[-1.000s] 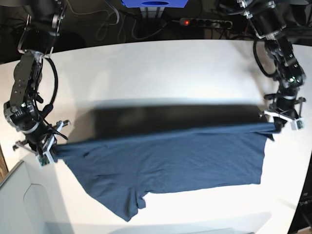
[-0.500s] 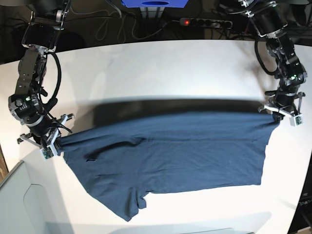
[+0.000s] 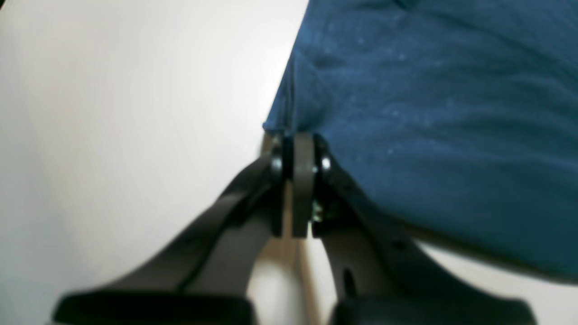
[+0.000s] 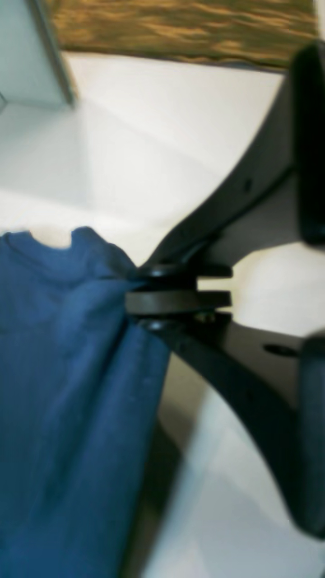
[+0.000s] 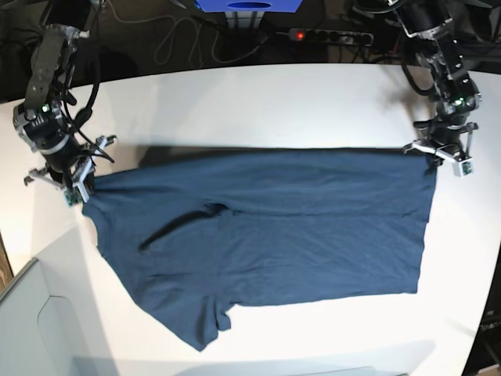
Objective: Fold the T-shirt properly
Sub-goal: 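Regrasp the folded edge and drag the shirt toward the robot, then release the shirt and move both grippers to the hem corners, then grasp the hem with both grippers and fold it toward the collar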
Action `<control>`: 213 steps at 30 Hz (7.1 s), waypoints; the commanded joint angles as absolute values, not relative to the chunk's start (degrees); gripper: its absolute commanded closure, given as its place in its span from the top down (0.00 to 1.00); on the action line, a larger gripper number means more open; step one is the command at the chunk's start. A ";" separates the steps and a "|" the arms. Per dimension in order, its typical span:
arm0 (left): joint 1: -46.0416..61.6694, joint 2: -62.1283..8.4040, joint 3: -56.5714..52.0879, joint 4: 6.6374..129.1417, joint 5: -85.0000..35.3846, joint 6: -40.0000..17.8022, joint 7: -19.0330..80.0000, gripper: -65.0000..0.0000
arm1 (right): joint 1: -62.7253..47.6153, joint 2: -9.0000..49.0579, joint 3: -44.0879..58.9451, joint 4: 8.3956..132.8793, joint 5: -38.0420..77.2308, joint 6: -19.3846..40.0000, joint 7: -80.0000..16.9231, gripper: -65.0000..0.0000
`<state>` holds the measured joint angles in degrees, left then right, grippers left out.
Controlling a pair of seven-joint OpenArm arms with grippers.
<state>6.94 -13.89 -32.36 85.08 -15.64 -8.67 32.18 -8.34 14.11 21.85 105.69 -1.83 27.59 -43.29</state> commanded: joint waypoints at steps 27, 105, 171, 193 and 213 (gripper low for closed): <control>32.84 -8.66 -32.66 103.52 -16.22 -8.84 31.16 0.00 | -27.12 20.26 26.33 106.59 -2.24 27.82 -38.90 0.00; -20.97 -19.47 -20.53 56.04 -15.69 -8.48 19.47 0.50 | -8.84 14.90 28.26 110.37 -2.24 27.74 -46.99 0.59; -21.85 -19.21 -14.90 44.97 -15.69 -8.40 11.03 0.00 | 34.24 16.40 2.95 30.73 -2.24 14.64 -5.67 0.59; -18.15 -19.82 -15.52 58.59 -16.22 -8.40 17.71 0.00 | 22.73 17.63 3.91 54.20 -1.98 14.73 -6.11 0.00; -2.15 -13.49 -27.74 85.85 -16.22 -8.92 26.68 0.00 | -3.12 17.54 16.31 83.91 -1.98 19.38 -5.76 0.00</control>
<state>-1.32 -12.75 -27.53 84.71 -15.59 -8.71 28.14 -3.95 16.47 15.68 82.91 -2.61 19.55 -7.42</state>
